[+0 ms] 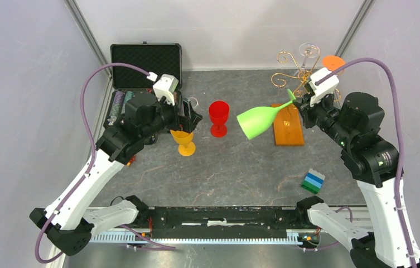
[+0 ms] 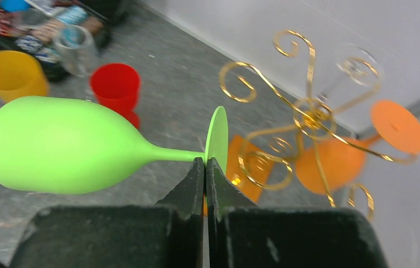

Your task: Take the wine glass off the wine glass rack

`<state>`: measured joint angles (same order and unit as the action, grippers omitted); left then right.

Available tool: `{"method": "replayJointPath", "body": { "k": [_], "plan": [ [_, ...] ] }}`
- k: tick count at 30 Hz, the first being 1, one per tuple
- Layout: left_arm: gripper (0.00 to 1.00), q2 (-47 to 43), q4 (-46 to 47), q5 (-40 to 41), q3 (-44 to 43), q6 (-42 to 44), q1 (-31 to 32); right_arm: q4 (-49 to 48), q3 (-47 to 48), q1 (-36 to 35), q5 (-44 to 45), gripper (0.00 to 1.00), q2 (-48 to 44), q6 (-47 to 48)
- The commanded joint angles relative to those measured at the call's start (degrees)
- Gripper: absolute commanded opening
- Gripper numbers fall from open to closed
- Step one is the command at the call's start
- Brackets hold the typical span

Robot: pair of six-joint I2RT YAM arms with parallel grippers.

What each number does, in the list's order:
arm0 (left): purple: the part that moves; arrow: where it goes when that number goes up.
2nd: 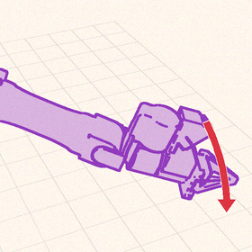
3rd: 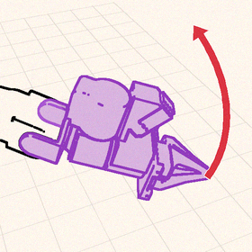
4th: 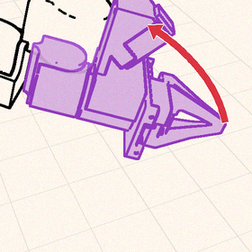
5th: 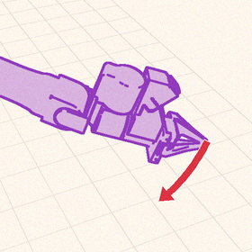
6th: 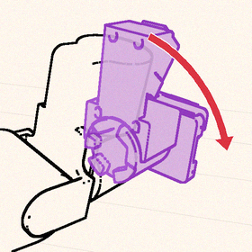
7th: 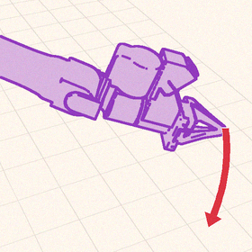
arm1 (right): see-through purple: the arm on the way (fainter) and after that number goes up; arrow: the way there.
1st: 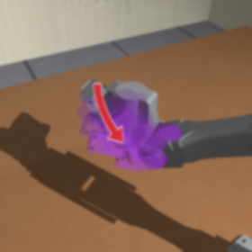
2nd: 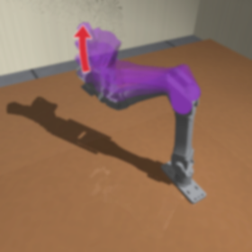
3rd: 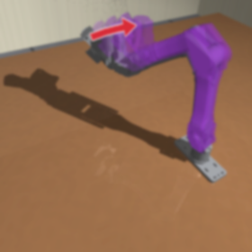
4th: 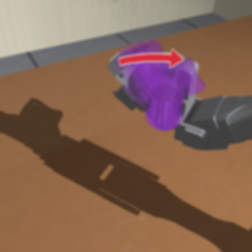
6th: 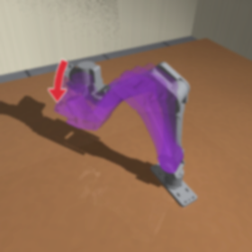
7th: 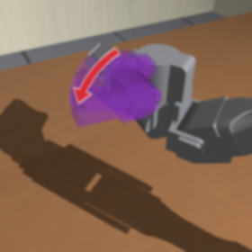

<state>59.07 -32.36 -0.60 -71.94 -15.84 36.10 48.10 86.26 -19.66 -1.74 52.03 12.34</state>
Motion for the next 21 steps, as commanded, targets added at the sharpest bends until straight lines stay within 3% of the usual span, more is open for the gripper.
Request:
{"method": "replayJointPath", "body": {
  "k": [1, 6, 10, 14, 21],
  "plan": [
    [1.0, -1.5, 3.4, -1.7, 0.0, -2.8, 0.1, -9.4, -3.1, -0.1, -15.9, 0.0, -1.0, -4.7],
    [1.0, -5.2, 8.0, -4.1, 1.6, -6.4, 0.1, -23.4, -11.0, -0.1, -18.4, 0.0, -3.7, -15.3],
    [1.0, -10.7, 18.5, -14.1, 7.0, -7.0, 0.1, -37.8, -18.3, -0.2, -19.4, 0.0, -5.8, -27.2],
    [1.0, -13.1, 20.4, -18.9, 7.9, -6.5, 0.1, -54.3, -24.7, -0.1, -22.7, 0.0, -6.8, -38.8],
    [1.0, -15.3, 30.4, -24.9, 11.2, -11.4, 0.1, -59.5, -26.3, -0.2, -20.0, 0.0, -4.9, -44.6]
  ]
}}
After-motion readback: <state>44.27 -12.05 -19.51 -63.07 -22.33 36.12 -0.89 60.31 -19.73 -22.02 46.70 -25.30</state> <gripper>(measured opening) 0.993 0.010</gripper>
